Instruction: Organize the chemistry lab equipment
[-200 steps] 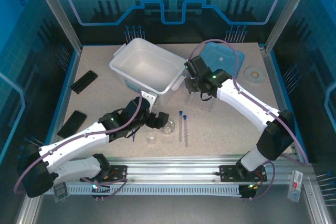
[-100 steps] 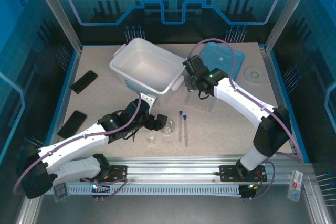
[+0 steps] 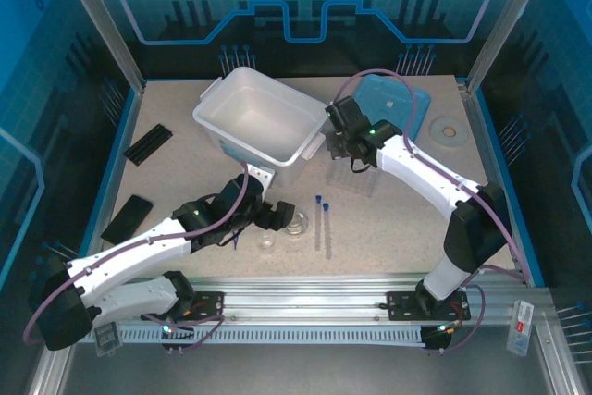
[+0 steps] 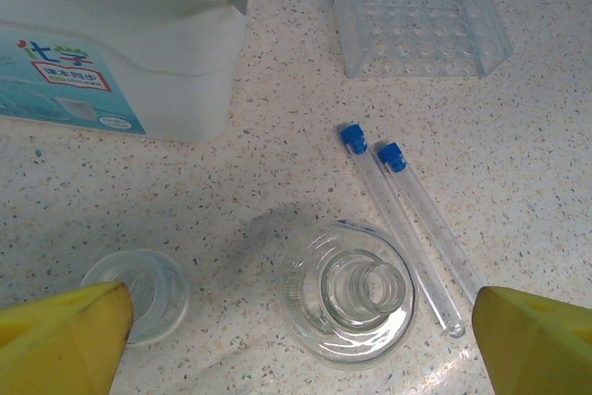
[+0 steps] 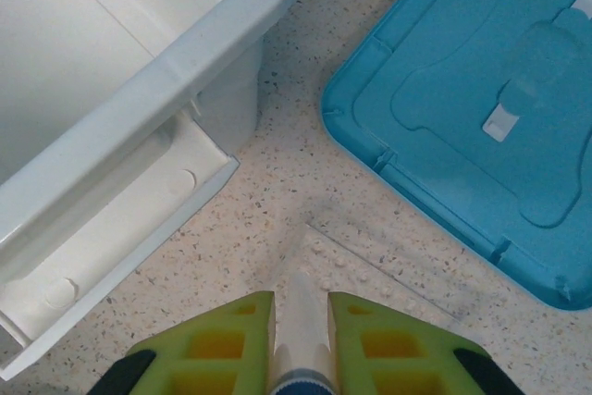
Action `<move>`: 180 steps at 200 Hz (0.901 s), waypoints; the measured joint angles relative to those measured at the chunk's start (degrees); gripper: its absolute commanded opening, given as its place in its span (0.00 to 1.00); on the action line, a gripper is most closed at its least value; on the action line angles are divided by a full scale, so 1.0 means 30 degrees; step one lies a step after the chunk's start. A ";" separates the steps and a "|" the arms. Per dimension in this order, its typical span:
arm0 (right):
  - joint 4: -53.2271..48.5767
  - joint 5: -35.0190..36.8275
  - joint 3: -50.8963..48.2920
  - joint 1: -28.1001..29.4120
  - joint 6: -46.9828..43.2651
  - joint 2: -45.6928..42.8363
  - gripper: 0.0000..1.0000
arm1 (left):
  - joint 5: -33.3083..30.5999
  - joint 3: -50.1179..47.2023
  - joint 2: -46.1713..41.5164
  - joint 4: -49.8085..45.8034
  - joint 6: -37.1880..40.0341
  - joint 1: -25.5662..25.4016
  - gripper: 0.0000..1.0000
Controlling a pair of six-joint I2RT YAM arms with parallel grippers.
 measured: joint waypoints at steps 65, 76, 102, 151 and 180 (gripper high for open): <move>0.0546 -0.0131 -0.0685 -0.0007 0.0138 0.0124 0.11 | 0.0000 0.0000 0.0000 0.0007 0.0000 0.0000 0.95; 0.0597 -0.0131 -0.0707 -0.0044 0.0138 0.0124 0.11 | 0.0000 0.0000 0.0000 0.0007 0.0000 0.0000 0.95; 0.0852 -0.0124 -0.0852 -0.0124 0.0138 0.0131 0.11 | 0.0000 0.0000 0.0000 0.0000 0.0000 0.0000 0.95; 0.0991 -0.0124 -0.0903 -0.0226 0.0138 0.0372 0.11 | 0.0000 0.0000 0.0007 0.0007 0.0000 0.0000 0.95; 0.1035 -0.0131 -0.1056 -0.0226 0.0138 0.0510 0.15 | 0.0000 0.0000 0.0007 0.0007 0.0000 0.0000 0.95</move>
